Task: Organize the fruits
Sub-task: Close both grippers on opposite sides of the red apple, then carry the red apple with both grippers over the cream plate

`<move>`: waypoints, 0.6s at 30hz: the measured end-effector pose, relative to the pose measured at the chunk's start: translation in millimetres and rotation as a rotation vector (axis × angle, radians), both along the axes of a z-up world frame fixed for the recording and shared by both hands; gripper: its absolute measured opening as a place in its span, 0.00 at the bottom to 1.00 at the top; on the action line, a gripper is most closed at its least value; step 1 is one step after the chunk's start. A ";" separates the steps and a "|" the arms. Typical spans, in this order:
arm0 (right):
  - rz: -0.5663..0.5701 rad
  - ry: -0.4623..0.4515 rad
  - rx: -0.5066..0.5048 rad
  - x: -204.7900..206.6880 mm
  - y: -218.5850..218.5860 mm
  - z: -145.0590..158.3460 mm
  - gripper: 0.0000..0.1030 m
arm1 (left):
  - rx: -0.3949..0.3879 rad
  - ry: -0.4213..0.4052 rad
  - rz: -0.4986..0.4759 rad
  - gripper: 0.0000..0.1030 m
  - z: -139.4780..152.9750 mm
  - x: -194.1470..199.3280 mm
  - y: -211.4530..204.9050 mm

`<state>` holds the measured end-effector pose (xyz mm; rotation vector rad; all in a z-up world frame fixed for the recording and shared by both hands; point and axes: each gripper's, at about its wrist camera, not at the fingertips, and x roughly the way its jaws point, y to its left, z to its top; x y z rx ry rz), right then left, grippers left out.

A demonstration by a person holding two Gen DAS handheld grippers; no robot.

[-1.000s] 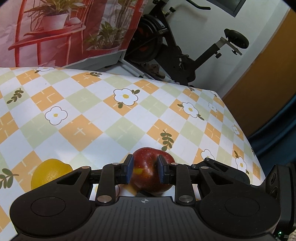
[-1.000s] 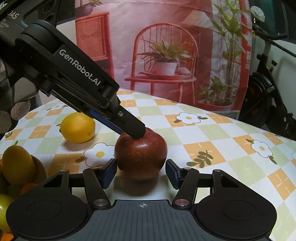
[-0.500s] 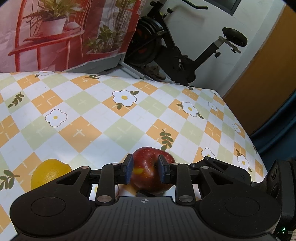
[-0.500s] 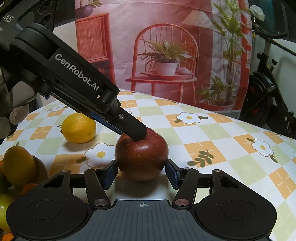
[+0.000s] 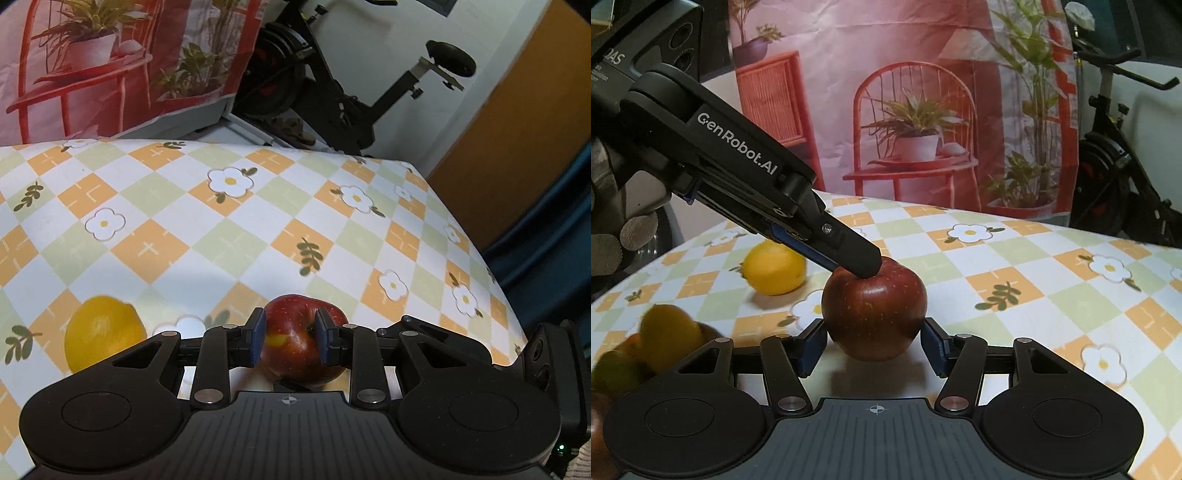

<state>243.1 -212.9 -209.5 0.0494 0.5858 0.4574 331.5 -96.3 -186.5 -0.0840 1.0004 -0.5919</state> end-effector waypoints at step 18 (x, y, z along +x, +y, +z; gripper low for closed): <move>0.063 -0.005 0.003 -53.9 36.2 44.4 0.51 | -0.002 -0.048 -0.018 0.29 40.1 -64.9 40.4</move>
